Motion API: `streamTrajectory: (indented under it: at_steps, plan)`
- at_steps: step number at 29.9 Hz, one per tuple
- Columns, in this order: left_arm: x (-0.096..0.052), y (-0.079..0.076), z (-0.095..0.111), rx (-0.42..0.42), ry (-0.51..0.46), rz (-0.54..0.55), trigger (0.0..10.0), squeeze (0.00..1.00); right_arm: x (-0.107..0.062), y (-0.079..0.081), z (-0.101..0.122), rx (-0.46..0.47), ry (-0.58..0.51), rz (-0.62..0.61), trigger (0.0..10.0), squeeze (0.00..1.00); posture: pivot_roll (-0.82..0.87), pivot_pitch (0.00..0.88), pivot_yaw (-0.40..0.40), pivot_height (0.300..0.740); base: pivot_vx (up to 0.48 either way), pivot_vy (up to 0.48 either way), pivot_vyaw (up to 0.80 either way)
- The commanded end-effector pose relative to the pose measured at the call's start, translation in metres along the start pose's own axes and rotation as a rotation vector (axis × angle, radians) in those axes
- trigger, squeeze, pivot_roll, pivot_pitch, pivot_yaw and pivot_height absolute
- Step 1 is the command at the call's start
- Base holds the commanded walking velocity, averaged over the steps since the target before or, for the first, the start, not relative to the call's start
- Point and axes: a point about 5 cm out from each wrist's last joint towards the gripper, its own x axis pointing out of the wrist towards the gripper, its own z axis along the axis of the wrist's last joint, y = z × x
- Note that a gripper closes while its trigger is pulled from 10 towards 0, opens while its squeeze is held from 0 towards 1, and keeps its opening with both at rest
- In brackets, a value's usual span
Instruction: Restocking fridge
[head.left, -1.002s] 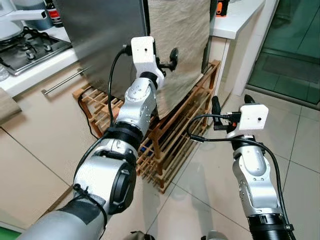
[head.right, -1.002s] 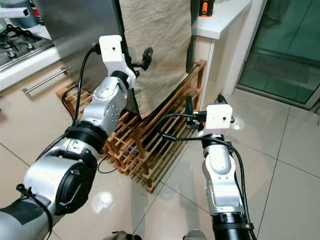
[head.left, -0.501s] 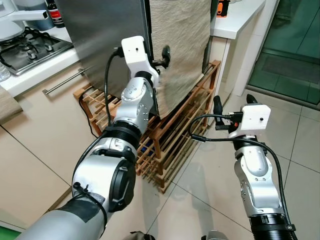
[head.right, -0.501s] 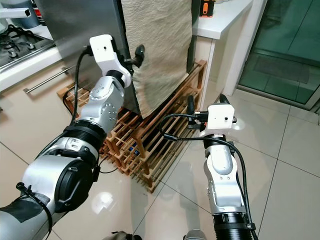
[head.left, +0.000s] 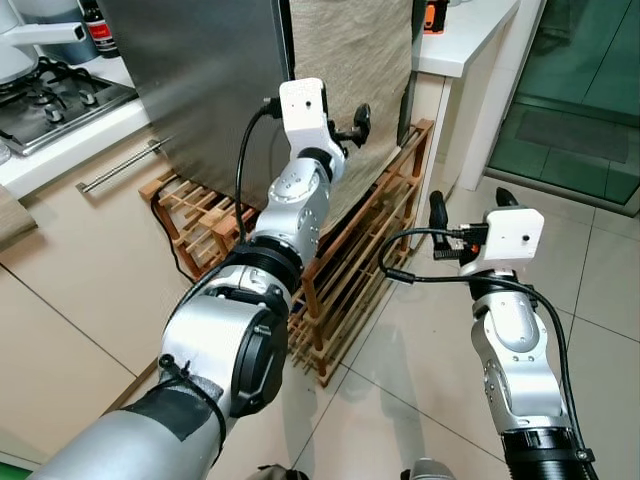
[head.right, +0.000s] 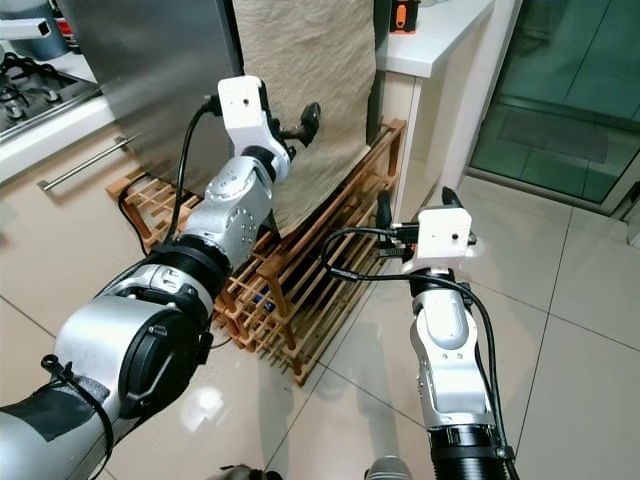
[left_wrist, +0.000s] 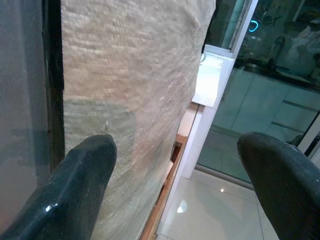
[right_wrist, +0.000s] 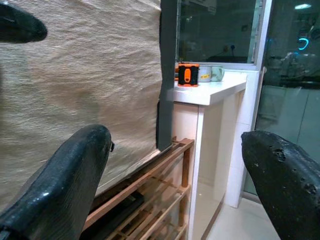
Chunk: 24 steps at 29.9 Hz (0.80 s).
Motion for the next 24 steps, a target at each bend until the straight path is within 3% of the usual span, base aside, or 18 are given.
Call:
streamTrajectory:
  at_steps: [1,2,4,6,10,12,15,18,24]
  plan:
    - [0.004,-0.003,0.012,0.013,-0.028,-0.014,10.0,0.00,0.003,0.004,0.002,0.003,-0.018,0.000,10.0,0.00,-0.24,0.000,0.145,0.727,0.000,0.000,0.00]
    - [0.004,-0.005,0.014,0.022,-0.044,-0.036,10.0,0.00,0.002,0.004,0.003,0.003,-0.020,-0.002,10.0,0.00,-0.26,0.000,0.167,0.727,0.000,0.000,0.00]
    - [0.002,-0.003,0.019,0.161,-0.102,-0.057,10.0,0.00,0.000,0.001,0.002,0.001,-0.018,-0.012,10.0,0.00,-0.26,0.000,0.167,0.727,0.000,0.000,0.00]
    - [0.000,-0.001,0.018,0.229,-0.121,-0.071,10.0,0.00,-0.002,-0.002,0.001,-0.004,-0.012,-0.022,10.0,0.00,-0.26,0.000,0.165,0.727,0.000,0.000,0.00]
    - [-0.002,0.006,0.011,0.237,-0.102,-0.058,10.0,0.00,-0.006,-0.007,-0.001,-0.009,0.002,-0.033,10.0,0.00,-0.25,0.000,0.157,0.727,0.000,0.000,0.00]
    - [-0.005,0.017,0.000,0.221,-0.052,-0.012,10.0,0.00,-0.009,-0.009,-0.003,-0.013,0.015,-0.025,10.0,0.00,-0.24,0.000,0.145,0.727,0.000,0.000,0.00]
    - [-0.007,0.014,-0.002,0.214,-0.060,-0.015,10.0,0.00,-0.007,-0.007,-0.004,-0.014,0.016,-0.014,10.0,0.00,-0.23,0.000,0.140,0.727,0.000,0.000,0.00]
    - [-0.008,0.012,-0.004,0.216,-0.071,-0.023,10.0,0.00,-0.004,-0.005,-0.002,-0.010,0.008,-0.015,10.0,0.00,-0.23,0.000,0.141,0.727,0.000,0.000,0.00]
    - [-0.005,0.027,0.004,0.223,-0.058,0.053,10.0,0.00,-0.001,-0.002,-0.002,0.006,0.005,-0.015,10.0,0.00,-0.21,0.000,0.133,0.727,0.000,0.000,0.00]
